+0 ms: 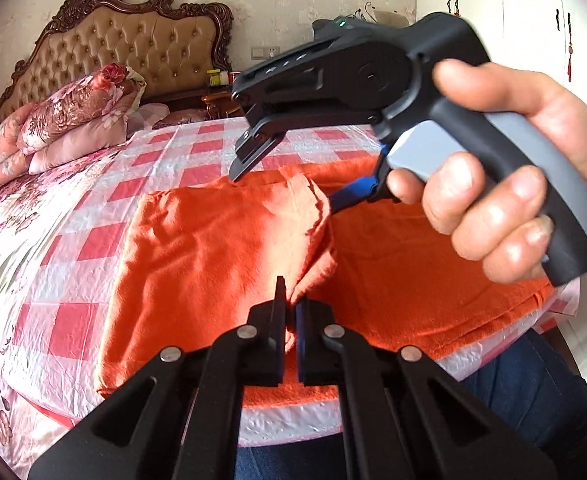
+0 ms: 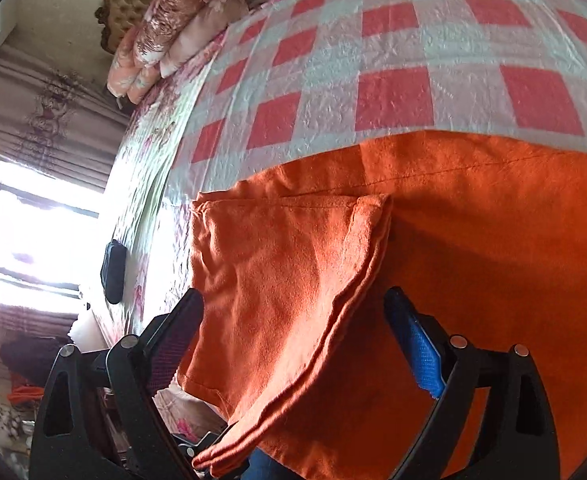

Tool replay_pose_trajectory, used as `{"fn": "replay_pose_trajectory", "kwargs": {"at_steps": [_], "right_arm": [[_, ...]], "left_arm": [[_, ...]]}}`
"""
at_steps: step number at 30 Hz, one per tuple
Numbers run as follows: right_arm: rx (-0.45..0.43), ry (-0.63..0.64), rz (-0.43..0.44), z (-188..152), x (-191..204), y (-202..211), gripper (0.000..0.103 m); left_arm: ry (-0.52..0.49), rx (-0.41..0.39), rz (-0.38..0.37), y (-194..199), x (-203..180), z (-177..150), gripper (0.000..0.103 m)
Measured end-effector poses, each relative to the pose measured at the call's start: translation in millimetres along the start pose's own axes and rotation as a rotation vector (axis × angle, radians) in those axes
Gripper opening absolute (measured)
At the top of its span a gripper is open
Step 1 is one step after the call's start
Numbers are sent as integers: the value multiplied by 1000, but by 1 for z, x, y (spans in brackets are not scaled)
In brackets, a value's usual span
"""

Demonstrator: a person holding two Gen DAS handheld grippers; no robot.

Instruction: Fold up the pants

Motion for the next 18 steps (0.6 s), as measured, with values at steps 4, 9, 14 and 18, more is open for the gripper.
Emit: {"fn": "replay_pose_trajectory", "kwargs": {"at_steps": [4,9,14,18], "right_arm": [[-5,48,-44,5,8,-2,58],[7,60,-35,3,10,-4,12],[-37,85,-15,8,15,14,7],[-69,85,-6,12,13,31,7]], "left_arm": [[-30,-10,9,3,-5,-1,3],[-92,-22,28,5,-12,-1,3],[-91,-44,15,8,-14,3,3],[-152,-69,44,12,-23,13,3]]}}
Point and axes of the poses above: each gripper's, at about its wrist camera, not at the fingertips, and y roughly against the way its jaws point, x to its left, z to its top, the point moved 6 cm from there along -y, roughly the way its jaws point, and after that the axes turned 14 degrees about -z, right-handed, at the moved point
